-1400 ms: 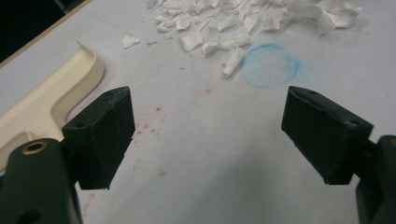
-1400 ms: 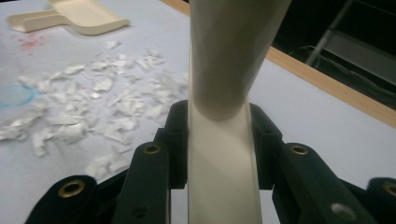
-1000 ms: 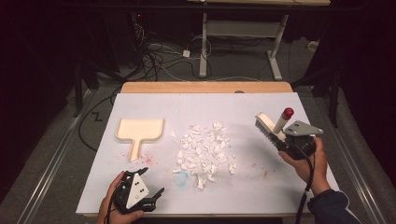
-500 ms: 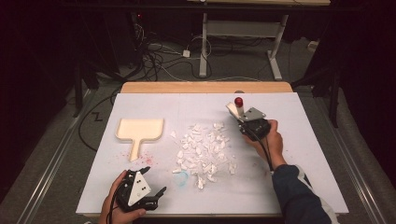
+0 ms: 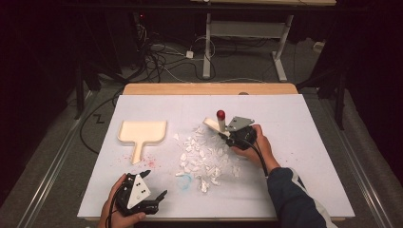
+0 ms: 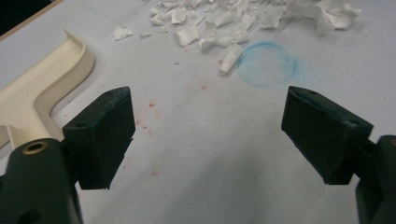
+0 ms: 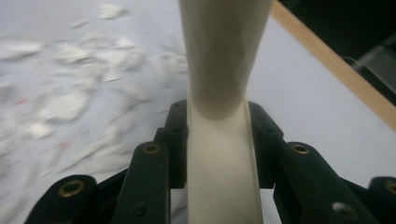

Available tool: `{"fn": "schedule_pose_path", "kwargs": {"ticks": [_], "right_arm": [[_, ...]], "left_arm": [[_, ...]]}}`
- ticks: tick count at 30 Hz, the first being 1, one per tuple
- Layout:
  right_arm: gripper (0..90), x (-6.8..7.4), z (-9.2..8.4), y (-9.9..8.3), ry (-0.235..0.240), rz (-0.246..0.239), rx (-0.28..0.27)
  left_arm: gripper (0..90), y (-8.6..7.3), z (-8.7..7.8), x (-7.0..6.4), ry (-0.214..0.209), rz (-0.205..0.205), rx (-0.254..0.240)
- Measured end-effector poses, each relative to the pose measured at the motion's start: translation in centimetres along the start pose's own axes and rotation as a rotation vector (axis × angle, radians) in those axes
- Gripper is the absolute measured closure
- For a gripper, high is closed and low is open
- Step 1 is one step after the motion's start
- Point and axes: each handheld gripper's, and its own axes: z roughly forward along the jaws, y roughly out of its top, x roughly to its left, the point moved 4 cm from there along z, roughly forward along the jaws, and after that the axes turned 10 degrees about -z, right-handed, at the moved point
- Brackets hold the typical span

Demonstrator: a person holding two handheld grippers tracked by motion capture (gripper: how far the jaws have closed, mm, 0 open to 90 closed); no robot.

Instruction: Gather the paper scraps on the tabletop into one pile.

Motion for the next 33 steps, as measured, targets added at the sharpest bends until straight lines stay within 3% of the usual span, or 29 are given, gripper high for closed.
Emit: {"fn": "schedule_pose_path", "kwargs": {"ticks": [2, 6, 10, 14, 15, 17, 18, 25, 29, 31, 32, 33], "right_arm": [[66.8, 1.0, -0.6, -0.3, 0.036, -0.026, -0.018], [66.8, 2.2, -1.6, -0.7, 0.063, -0.064, -0.036], [67.3, 4.2, -4.2, -0.9, 0.128, -0.095, -0.083], [67.4, 5.3, -5.4, -1.1, 0.140, -0.142, -0.079], [67.6, 5.5, -6.1, -1.2, 0.123, -0.152, -0.079], [67.7, 5.4, -6.4, -1.2, 0.117, -0.157, -0.088], [67.9, 5.1, -7.0, -0.9, 0.110, -0.125, -0.109], [67.9, 3.5, -8.1, -0.1, 0.075, -0.095, -0.139], [67.9, 2.1, -7.8, 0.3, 0.043, -0.071, -0.138], [67.8, 1.2, -7.2, 0.6, 0.033, -0.058, -0.131], [67.9, 0.2, -6.1, 1.1, 0.002, -0.042, -0.121], [67.9, 0.2, -6.1, 1.1, 0.002, -0.042, -0.121]], "left_arm": [[16.5, 0.1, 0.0, 0.0, 0.000, 0.006, -0.001], [16.6, 0.1, 0.0, -0.1, -0.006, 0.015, 0.007], [17.0, 0.1, -0.1, -0.2, -0.009, 0.021, 0.008], [17.6, 0.1, -0.1, -0.1, -0.005, 0.016, 0.012], [17.8, 0.1, -0.1, -0.1, -0.005, 0.016, 0.012], [17.7, 0.1, -0.1, -0.2, -0.005, 0.017, 0.010], [17.7, 0.1, -0.1, -0.3, -0.003, 0.018, 0.009], [17.7, 0.2, -0.2, 0.1, 0.003, 0.011, 0.003], [17.7, 0.3, -0.4, 0.4, 0.008, 0.000, -0.002], [17.8, 0.4, -0.4, 0.5, 0.012, -0.004, -0.009], [17.8, 0.4, -0.4, 0.5, 0.014, -0.005, -0.012], [17.8, 0.5, -0.5, 0.6, 0.012, -0.011, -0.016]]}}
